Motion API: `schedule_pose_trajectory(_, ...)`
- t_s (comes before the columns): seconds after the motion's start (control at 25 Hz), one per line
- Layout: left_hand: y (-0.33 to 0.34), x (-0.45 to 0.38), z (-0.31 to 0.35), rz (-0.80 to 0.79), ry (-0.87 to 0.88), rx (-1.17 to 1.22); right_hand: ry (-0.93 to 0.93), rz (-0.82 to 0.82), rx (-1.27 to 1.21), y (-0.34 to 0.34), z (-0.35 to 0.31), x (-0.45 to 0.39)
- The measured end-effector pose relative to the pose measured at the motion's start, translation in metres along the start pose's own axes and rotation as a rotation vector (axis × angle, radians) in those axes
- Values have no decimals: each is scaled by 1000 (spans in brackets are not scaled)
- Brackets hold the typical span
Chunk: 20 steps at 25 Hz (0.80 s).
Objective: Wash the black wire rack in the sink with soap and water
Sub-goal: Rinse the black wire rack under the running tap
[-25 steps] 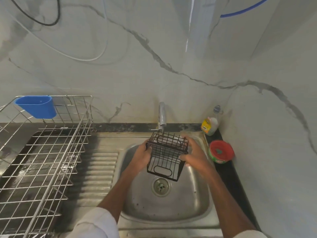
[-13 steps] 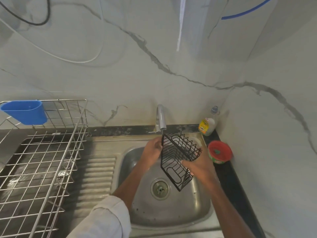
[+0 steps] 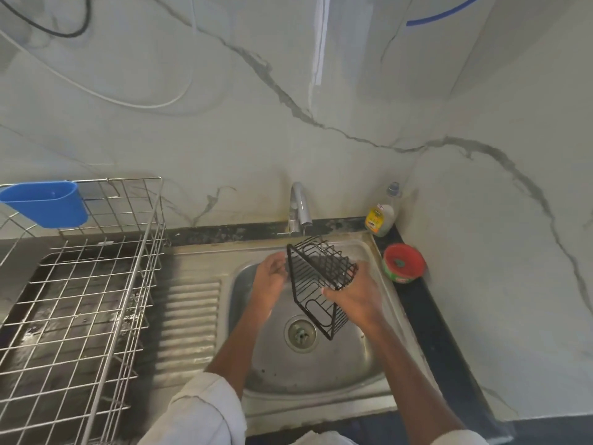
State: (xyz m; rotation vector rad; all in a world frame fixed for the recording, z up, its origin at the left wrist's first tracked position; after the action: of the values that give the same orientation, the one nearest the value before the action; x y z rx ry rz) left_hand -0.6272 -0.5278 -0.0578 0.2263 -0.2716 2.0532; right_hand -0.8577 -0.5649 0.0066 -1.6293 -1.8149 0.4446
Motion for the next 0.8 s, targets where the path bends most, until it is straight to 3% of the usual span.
schedule_pose_trajectory(0.2,-26,6,-6,38,19,47,8,44,-59,11,-8,11)
schedule_pose_trajectory(0.44,-25,11,4,49,41,71,-105,-83,-38,13,-22,-5)
schedule_pose_trajectory(0.8,-57,32,21,255,112,-304,-232,-393,-145,48,-62,-49)
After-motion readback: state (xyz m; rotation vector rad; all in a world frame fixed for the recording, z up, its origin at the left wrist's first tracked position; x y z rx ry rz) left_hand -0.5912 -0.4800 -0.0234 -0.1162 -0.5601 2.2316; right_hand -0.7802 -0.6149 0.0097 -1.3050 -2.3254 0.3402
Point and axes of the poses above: each hand's wrist, its own x-axis away from the middle knuckle, its own y-axis out of the palm, z = x × y, the point moved 8 cm from there along -x, towards the middle knuckle, and after that the axes turned 3 degrees about y, right-handed, at the moved point
